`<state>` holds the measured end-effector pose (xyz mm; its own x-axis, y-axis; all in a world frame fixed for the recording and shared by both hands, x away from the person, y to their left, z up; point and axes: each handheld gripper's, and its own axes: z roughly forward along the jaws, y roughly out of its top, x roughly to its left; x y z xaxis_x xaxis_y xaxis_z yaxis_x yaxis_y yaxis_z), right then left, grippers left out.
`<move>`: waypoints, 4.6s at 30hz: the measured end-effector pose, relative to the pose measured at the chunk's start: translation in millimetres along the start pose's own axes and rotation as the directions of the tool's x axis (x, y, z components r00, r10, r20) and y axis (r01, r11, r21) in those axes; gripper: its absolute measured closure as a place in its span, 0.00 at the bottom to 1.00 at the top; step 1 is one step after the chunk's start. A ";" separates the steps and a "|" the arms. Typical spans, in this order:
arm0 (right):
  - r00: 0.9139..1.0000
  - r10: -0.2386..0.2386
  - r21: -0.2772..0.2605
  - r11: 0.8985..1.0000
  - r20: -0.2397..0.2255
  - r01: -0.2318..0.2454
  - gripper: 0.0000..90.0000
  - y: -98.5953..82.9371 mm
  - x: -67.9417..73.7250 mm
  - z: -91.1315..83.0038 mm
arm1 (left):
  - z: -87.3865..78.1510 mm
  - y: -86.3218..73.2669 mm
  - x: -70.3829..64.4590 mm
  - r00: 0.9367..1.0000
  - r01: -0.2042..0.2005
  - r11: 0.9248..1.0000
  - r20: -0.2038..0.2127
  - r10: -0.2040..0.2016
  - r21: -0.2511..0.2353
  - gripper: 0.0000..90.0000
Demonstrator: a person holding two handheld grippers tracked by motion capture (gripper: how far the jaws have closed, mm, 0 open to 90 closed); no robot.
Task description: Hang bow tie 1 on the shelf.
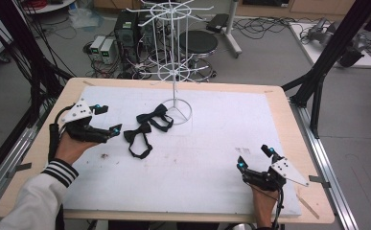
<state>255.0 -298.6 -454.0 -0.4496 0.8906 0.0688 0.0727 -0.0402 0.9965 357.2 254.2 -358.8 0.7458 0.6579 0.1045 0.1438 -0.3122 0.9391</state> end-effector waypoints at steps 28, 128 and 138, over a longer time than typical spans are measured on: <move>1.000 0.008 -0.003 1.000 -0.003 -0.008 0.01 0.0 -1.1 -0.6 | 64.6 45.3 10.1 0.997 -0.050 0.991 0.072 0.041 0.122 0.16; 1.000 0.010 -0.010 1.000 0.003 -0.010 0.01 -0.3 -0.5 -1.2 | 185.3 -8.6 31.0 0.991 -0.090 0.846 0.131 0.024 0.525 0.80; 1.000 0.007 -0.012 1.000 0.002 -0.007 0.01 -0.3 -0.8 -1.3 | 184.1 -5.4 27.2 0.991 -0.095 0.854 0.132 0.031 0.512 0.85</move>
<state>254.1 -299.9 -454.3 -0.4469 0.8913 0.0761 0.0652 -0.0524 0.9965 496.5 147.6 -421.3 0.8294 0.5516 0.0892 0.3851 -0.6799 0.6240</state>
